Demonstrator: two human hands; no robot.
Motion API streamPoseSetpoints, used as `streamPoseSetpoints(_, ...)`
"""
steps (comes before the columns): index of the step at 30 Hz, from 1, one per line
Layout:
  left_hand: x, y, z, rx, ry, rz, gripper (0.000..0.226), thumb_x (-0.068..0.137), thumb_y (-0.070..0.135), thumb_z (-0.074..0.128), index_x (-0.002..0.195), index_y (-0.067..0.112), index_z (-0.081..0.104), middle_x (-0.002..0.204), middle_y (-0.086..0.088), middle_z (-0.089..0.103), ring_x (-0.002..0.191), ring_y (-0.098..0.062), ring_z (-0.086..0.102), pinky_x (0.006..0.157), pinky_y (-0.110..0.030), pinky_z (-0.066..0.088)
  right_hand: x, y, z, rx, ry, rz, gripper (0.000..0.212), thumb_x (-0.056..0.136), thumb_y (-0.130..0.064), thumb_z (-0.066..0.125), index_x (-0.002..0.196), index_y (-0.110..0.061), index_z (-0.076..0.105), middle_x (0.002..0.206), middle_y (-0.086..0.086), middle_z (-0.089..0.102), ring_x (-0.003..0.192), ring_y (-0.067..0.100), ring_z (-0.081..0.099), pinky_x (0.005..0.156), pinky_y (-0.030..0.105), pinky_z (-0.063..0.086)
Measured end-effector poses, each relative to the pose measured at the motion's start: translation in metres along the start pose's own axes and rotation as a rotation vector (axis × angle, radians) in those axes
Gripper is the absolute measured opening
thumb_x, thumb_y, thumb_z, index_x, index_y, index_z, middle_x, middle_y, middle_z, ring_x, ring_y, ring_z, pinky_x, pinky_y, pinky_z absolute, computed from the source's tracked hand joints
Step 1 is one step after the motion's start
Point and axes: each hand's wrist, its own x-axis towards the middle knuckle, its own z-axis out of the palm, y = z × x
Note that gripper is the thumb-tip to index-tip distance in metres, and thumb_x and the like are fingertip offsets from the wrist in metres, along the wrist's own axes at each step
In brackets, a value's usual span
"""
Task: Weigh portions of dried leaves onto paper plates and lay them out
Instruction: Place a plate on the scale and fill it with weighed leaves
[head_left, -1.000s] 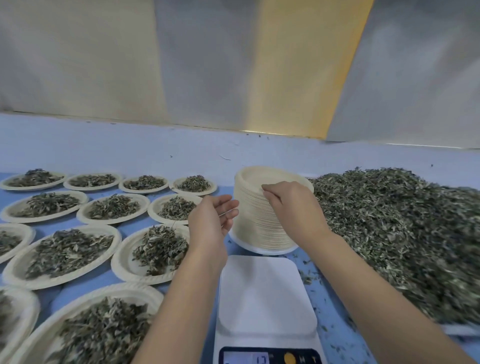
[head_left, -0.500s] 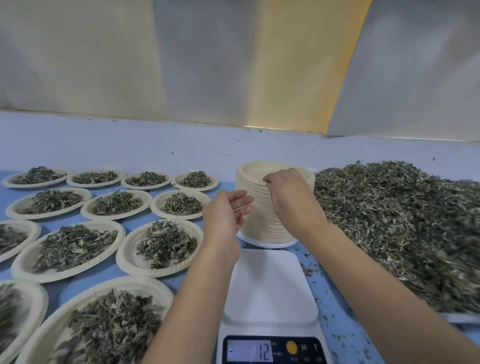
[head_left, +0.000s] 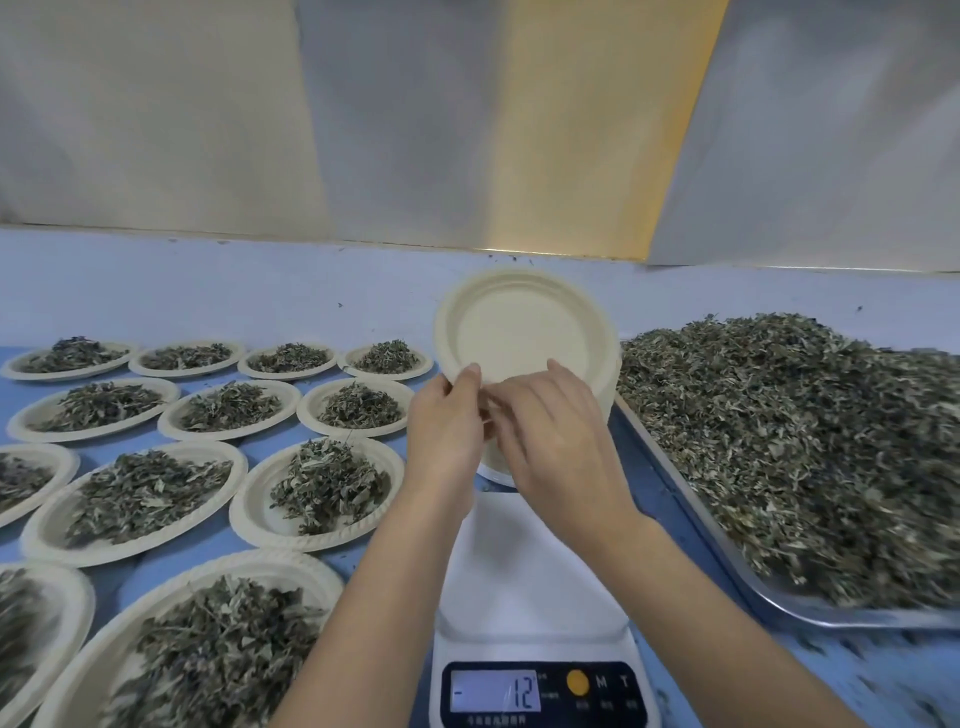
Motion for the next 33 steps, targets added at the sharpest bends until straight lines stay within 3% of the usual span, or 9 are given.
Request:
streamPoseSetpoints(3, -0.003, 0.0, -0.01, 0.128, -0.036, 0.023, 0.02, 0.093, 0.01, 0.045, 0.077, 0.007, 0.056, 0.069, -0.006, 0.056, 0.059, -0.013, 0.053, 0.054, -0.023, 0.05, -0.006, -0.002, -0.014, 0.124, 0.058, 0.213, 0.031, 0.087, -0.023, 0.058, 0.112, -0.006, 0.066, 0.115, 0.008, 0.061, 0.111, 0.018, 0.051, 0.102, 0.045, 0.04)
streamPoseSetpoints(6, -0.002, 0.006, -0.027, 0.19, -0.049, -0.004, 0.017, 0.091, 0.008, 0.044, 0.098, 0.014, 0.058, 0.087, -0.003, 0.061, 0.067, -0.013, 0.056, 0.05, -0.023, 0.05, -0.005, 0.005, -0.031, 0.346, 0.154, 0.64, 0.047, 0.092, -0.031, 0.045, 0.137, -0.017, 0.046, 0.142, -0.005, 0.038, 0.13, 0.002, 0.024, 0.111, 0.023, 0.022)
streamPoseSetpoints(10, -0.001, 0.01, -0.049, 0.257, -0.118, -0.071, 0.04, 0.087, 0.005, 0.045, 0.121, 0.025, 0.052, 0.099, -0.006, 0.061, 0.073, -0.019, 0.058, 0.052, -0.027, 0.049, -0.012, 0.014, -0.04, 0.75, 0.197, 1.051, 0.038, 0.098, -0.021, 0.044, 0.135, -0.025, 0.051, 0.123, -0.025, 0.055, 0.117, -0.005, 0.049, 0.107, 0.031, 0.038)
streamPoseSetpoints(12, -0.004, 0.008, -0.056, 0.395, -0.167, -0.059, 0.035, 0.087, 0.006, 0.047, 0.115, 0.024, 0.059, 0.087, -0.005, 0.065, 0.063, -0.018, 0.058, 0.053, -0.029, 0.048, -0.023, 0.01, -0.04, 0.789, 0.21, 1.075, 0.031, 0.097, -0.018, 0.044, 0.117, -0.03, 0.065, 0.114, -0.018, 0.066, 0.11, 0.002, 0.058, 0.098, 0.035, 0.048)
streamPoseSetpoints(15, -0.006, 0.005, -0.062, 0.623, -0.153, 0.029, 0.016, 0.092, 0.024, 0.049, 0.097, 0.02, 0.064, 0.054, 0.004, 0.061, 0.041, -0.012, 0.051, 0.056, -0.032, 0.046, -0.039, 0.008, -0.04, 0.789, 0.295, 1.072, 0.034, 0.097, -0.015, 0.043, 0.093, -0.035, 0.07, 0.092, -0.021, 0.071, 0.09, -0.005, 0.064, 0.076, 0.019, 0.052)
streamPoseSetpoints(17, -0.005, 0.005, -0.064, 0.698, -0.099, 0.067, 0.034, 0.093, 0.037, 0.047, 0.087, 0.009, 0.066, 0.046, 0.0, 0.058, 0.036, -0.014, 0.048, 0.059, -0.03, 0.043, -0.051, 0.01, -0.04, 0.744, 0.312, 1.074, 0.034, 0.098, -0.015, 0.041, 0.09, -0.031, 0.07, 0.085, -0.025, 0.071, 0.084, -0.009, 0.063, 0.066, 0.008, 0.048)
streamPoseSetpoints(20, -0.005, 0.008, -0.065, 0.743, -0.043, 0.046, 0.043, 0.094, 0.042, 0.044, 0.073, 0.012, 0.067, 0.057, -0.015, 0.066, 0.032, -0.015, 0.049, 0.049, -0.026, 0.038, -0.069, 0.012, -0.037, 0.679, 0.256, 1.074, 0.035, 0.1, -0.015, 0.04, 0.087, -0.024, 0.072, 0.083, -0.026, 0.071, 0.085, -0.015, 0.061, 0.069, 0.004, 0.045)
streamPoseSetpoints(23, -0.005, 0.006, -0.066, 0.765, -0.032, -0.027, 0.044, 0.095, 0.04, 0.044, 0.071, 0.012, 0.068, 0.058, -0.014, 0.068, 0.036, -0.021, 0.054, 0.044, -0.023, 0.041, -0.081, 0.015, -0.034, 0.629, 0.2, 1.094, 0.043, 0.102, -0.022, 0.038, 0.08, -0.023, 0.075, 0.079, -0.014, 0.074, 0.08, -0.002, 0.067, 0.076, 0.021, 0.05)
streamPoseSetpoints(33, -0.008, -0.003, -0.063, 0.844, -0.104, -0.242, 0.039, 0.099, 0.03, 0.043, 0.102, -0.005, 0.06, 0.083, -0.018, 0.063, 0.057, -0.026, 0.059, 0.047, -0.024, 0.052, -0.095, 0.022, -0.023, 0.521, 0.122, 1.136, 0.051, 0.1, -0.031, 0.037, 0.062, -0.034, 0.071, 0.068, -0.012, 0.072, 0.071, 0.008, 0.069, 0.077, 0.037, 0.054)
